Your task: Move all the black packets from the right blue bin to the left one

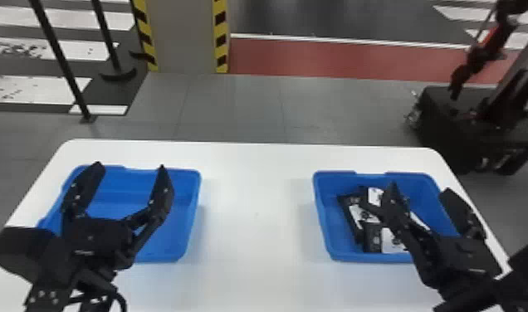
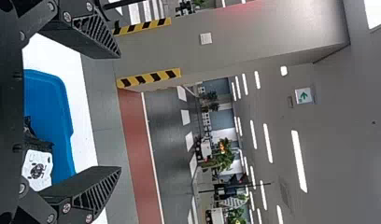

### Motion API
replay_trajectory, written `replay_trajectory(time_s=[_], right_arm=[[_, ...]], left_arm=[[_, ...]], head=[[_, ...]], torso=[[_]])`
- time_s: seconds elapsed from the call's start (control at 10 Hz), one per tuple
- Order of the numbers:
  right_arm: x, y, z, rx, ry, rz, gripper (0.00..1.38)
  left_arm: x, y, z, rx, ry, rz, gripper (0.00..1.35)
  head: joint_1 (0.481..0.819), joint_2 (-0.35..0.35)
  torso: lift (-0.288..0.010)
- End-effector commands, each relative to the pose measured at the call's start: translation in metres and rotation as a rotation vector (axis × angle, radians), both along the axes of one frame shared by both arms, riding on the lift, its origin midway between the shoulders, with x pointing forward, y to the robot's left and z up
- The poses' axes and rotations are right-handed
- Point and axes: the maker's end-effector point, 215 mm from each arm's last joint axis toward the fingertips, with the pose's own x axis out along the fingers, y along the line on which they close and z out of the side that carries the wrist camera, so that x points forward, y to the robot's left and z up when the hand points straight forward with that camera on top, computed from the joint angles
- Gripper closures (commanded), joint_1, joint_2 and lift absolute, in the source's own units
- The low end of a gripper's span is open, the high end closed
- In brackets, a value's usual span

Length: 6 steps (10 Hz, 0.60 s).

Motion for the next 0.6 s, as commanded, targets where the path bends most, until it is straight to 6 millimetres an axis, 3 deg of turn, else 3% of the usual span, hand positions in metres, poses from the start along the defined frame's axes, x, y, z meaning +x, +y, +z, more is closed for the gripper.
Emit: replay_trajectory(time_s=[0.0,0.5], right_arm=[[0.0,0.0,0.0006,-0.001,-0.002,0.0,0.18],[0.0007,-0.0001,0.0016,-0.004,-0.004,0.0,0.18]], left_arm=[[-0.0003,0.0014,-0.0013,0.0,0.003,0.004,0.13],[0.0014,-0.0003,-0.0012,-0.002,0.006,0.001,0.13]], head=[[0.695,-0.057],[0.695,-0.056]], torso=[[-0.11],[-0.11]])
